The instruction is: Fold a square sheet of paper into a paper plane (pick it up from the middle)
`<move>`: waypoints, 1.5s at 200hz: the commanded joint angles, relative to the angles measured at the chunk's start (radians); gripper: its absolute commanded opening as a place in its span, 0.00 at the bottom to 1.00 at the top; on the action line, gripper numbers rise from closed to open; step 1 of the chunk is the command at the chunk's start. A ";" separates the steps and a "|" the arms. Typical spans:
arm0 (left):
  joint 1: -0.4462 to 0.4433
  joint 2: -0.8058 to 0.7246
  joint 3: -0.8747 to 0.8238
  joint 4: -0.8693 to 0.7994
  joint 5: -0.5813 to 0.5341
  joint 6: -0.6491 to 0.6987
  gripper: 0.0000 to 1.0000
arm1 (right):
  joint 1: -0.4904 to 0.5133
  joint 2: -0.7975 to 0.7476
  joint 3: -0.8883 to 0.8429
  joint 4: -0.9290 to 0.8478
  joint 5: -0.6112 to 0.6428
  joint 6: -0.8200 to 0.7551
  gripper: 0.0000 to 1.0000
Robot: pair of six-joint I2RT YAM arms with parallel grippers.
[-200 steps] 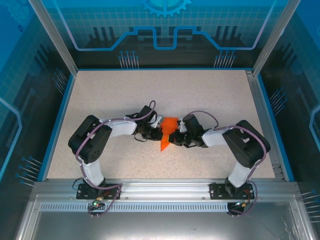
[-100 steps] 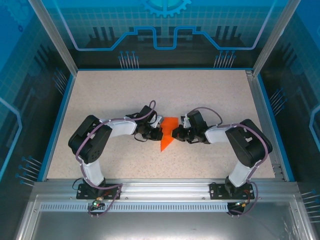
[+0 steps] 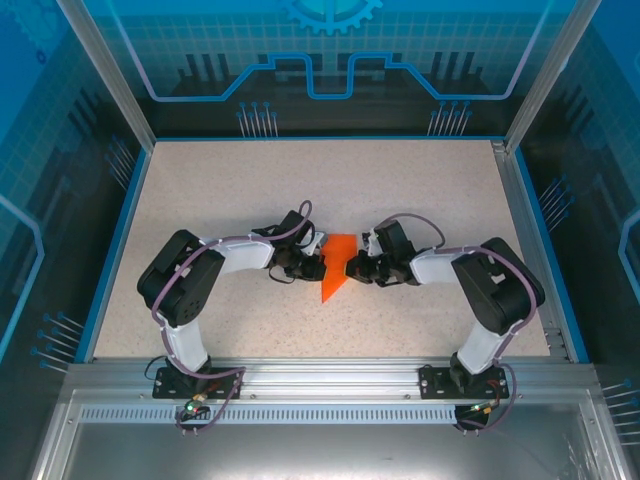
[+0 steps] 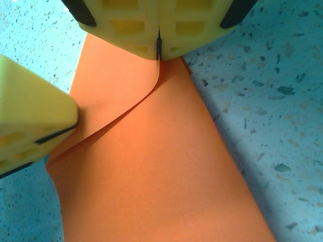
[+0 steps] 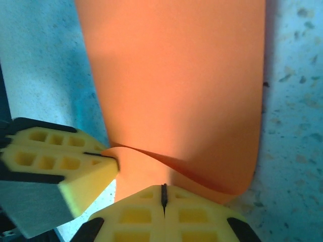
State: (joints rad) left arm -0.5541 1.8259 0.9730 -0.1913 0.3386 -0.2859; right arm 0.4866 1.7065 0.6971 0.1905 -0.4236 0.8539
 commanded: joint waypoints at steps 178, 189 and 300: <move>0.002 0.041 0.004 -0.059 -0.013 0.028 0.00 | -0.087 -0.039 0.048 -0.107 -0.002 -0.081 0.00; 0.003 0.041 0.004 -0.059 -0.012 0.028 0.00 | -0.088 -0.029 0.051 -0.096 -0.017 -0.075 0.00; 0.002 0.033 0.007 -0.067 -0.018 0.031 0.00 | -0.080 0.055 0.053 -0.106 0.010 -0.076 0.00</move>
State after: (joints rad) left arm -0.5541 1.8282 0.9760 -0.1951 0.3386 -0.2821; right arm 0.4053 1.7714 0.7509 0.1413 -0.4313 0.7952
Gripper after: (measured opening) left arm 0.049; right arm 0.044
